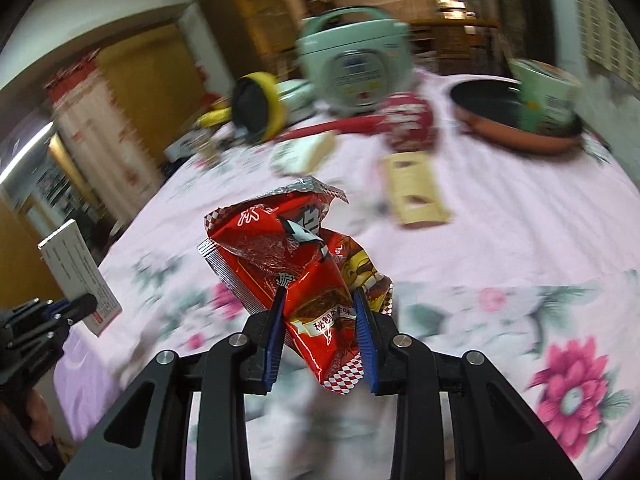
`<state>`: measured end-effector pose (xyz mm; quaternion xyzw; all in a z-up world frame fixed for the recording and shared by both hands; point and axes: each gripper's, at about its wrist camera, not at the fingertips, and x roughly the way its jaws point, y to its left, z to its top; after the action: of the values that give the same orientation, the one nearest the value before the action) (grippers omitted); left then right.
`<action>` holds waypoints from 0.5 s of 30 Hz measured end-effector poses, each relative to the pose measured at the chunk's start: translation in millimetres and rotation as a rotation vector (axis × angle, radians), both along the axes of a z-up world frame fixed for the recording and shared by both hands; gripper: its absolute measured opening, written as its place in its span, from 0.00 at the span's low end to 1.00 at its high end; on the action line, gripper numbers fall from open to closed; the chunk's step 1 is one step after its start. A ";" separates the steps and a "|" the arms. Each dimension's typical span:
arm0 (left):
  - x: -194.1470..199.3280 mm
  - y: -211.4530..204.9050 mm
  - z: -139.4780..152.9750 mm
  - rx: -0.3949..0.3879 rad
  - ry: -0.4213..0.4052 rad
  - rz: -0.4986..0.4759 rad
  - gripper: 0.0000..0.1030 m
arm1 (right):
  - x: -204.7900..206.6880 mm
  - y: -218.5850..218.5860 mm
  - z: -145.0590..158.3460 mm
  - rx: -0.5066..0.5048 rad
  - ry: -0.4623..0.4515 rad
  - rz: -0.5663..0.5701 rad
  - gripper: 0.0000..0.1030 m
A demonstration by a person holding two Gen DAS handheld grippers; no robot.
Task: Collect trash
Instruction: 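Lift the box and snack bag with both tools and carry them over the basket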
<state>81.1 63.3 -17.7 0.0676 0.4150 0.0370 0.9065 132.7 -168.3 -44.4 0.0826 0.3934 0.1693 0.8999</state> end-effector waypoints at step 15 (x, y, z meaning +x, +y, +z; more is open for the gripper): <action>-125.3 114.2 2.4 -0.174 -0.091 0.350 0.16 | -104.9 164.4 33.6 0.017 -0.064 0.348 0.31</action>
<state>-44.2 177.5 -15.3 -0.0859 0.3806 0.1610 0.9066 27.8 -4.0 -10.8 0.0153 0.3713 0.3285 0.8683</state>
